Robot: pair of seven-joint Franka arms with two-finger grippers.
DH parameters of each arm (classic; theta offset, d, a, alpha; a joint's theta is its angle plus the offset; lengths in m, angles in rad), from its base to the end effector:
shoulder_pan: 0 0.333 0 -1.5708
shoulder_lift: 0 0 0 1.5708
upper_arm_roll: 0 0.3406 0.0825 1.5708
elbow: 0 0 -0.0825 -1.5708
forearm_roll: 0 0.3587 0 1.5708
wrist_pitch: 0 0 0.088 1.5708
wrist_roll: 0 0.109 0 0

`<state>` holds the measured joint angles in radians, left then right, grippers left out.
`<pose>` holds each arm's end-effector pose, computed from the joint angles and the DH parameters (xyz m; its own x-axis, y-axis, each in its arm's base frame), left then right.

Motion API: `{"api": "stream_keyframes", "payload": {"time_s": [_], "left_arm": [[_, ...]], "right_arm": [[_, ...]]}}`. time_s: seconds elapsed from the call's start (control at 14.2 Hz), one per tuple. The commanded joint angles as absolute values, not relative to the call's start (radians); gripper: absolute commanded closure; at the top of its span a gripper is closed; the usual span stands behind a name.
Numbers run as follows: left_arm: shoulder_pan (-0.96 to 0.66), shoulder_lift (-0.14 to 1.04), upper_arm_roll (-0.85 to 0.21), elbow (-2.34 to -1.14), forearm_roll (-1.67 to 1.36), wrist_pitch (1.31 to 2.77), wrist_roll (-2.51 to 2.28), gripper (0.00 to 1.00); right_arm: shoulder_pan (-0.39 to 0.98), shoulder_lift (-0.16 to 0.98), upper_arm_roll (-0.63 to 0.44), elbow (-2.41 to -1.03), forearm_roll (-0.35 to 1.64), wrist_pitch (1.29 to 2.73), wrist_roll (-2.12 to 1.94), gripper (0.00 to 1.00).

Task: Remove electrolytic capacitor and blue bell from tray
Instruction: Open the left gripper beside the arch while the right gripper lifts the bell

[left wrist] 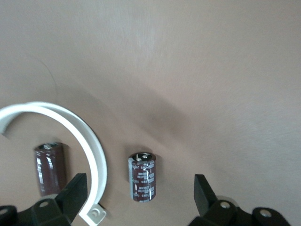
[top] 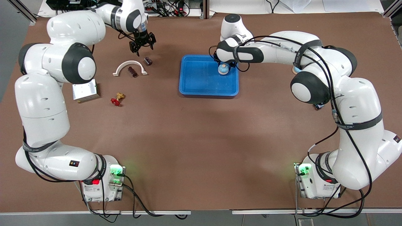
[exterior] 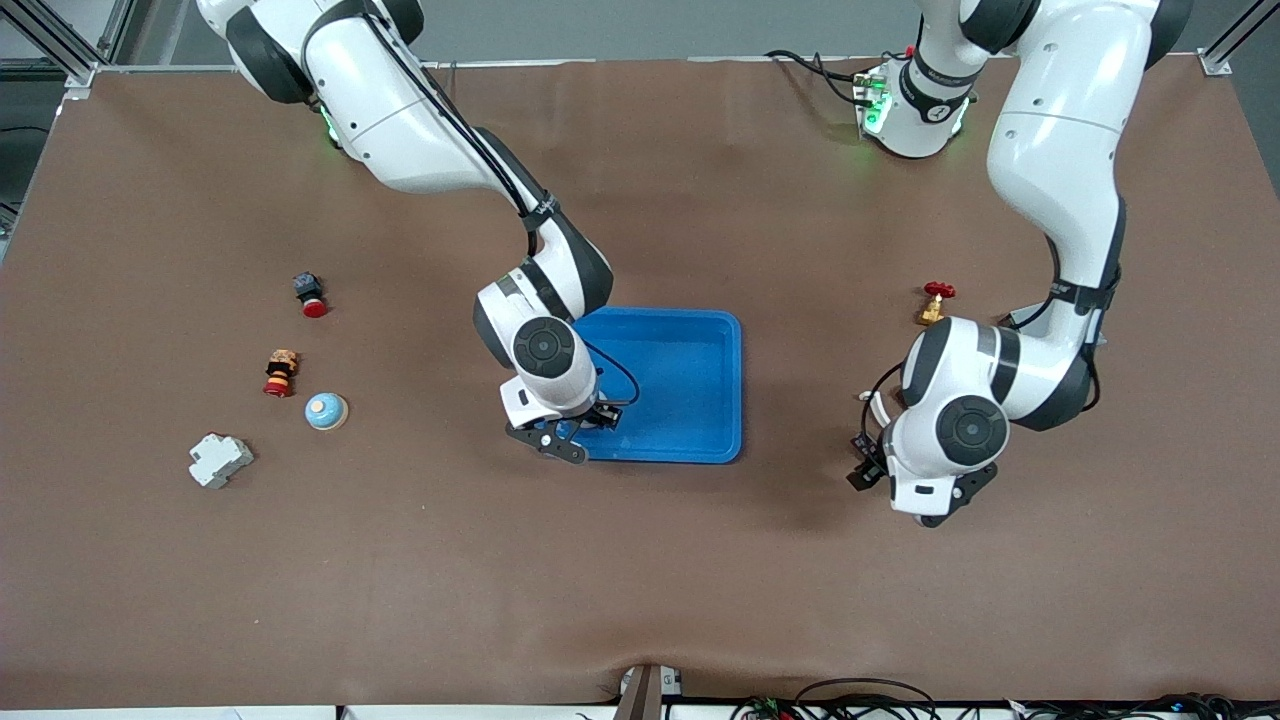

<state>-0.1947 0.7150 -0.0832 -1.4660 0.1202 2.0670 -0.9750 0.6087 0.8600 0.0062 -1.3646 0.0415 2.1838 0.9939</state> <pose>0.6799 -0.1754 0.2811 0.7941 0.6072 -0.0261 0.6008 -0.7908 -0.1171 0.5963 0.4217 0.2276 0.9174 -0.3944 -0.0541 -0.3942 -0.9189 0.0141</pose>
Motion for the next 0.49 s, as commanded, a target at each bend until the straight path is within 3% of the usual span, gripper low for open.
{"api": "stream_keyframes", "payload": {"time_s": [0.0,0.42], "left_arm": [[-0.183,0.605,-0.078,-1.491,0.143,2.019,-0.895,0.00],[-0.118,0.333,-0.084,-1.490,0.129,1.801,-0.756,0.00]], "right_arm": [[0.594,0.806,0.006,-1.325,0.046,2.038,0.921,1.00],[0.424,0.634,0.000,-1.333,0.046,1.787,0.449,1.00]]}}
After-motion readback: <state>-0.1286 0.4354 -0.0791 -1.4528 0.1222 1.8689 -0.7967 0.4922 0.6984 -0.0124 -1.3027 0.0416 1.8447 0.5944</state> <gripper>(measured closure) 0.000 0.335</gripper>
